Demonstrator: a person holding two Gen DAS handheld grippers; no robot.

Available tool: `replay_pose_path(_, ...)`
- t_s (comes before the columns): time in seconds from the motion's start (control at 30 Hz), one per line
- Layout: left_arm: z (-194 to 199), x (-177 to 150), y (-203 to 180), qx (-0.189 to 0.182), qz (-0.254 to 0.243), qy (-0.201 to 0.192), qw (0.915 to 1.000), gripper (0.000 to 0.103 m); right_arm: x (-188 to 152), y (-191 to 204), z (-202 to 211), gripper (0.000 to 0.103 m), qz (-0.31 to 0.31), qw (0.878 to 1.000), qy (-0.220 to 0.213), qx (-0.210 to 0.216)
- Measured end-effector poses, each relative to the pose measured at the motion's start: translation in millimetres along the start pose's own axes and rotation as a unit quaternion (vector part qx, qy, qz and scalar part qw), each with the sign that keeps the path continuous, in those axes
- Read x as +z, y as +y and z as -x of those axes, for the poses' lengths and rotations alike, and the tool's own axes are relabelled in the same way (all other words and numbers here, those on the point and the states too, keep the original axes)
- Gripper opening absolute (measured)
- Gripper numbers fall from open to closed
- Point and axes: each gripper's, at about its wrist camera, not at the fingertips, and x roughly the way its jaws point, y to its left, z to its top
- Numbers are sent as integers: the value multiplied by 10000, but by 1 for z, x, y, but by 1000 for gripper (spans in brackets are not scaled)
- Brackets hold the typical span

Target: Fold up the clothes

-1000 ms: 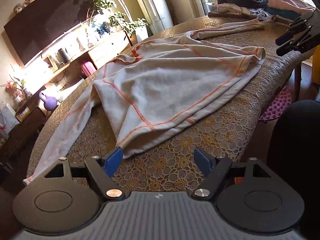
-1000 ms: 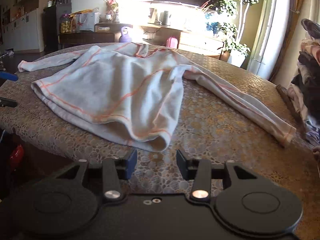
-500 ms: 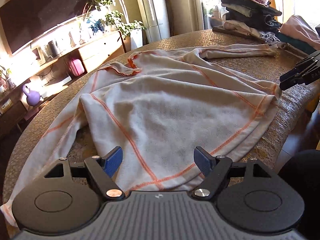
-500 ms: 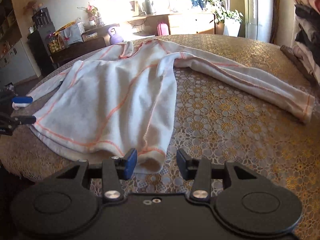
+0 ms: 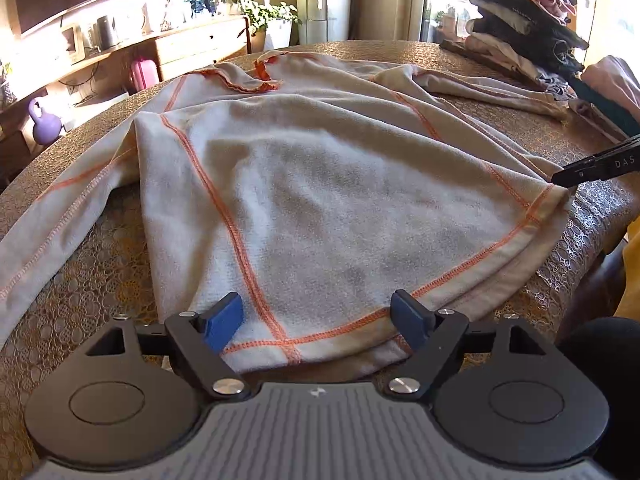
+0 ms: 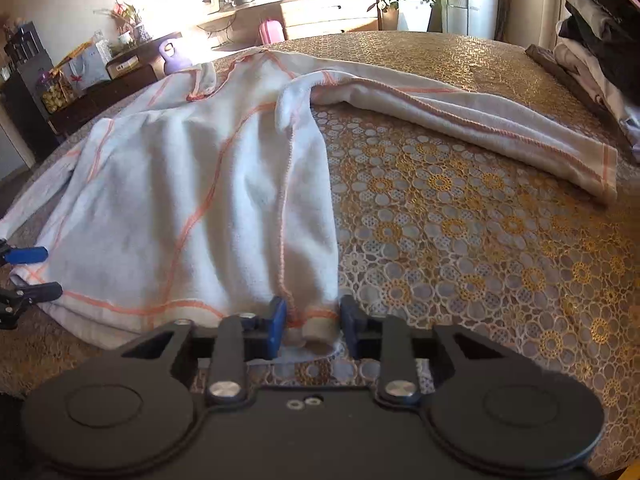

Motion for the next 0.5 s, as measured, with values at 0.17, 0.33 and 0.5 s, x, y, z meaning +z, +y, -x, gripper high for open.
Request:
replay_pose_path(0.17,0,0,-1,64,36,38,10000,84,1,10,9,103,362,9984,-122,-409)
replay_pose_path(0.33,1,3,-1,55,36,154,9999,84,2,-26,24,103,-92,9995,-126,-289)
replay_pose_path(0.5,6,6,0,-10,-166,335,9993,84,-1,-19,17,103,361,9993,56,-62)
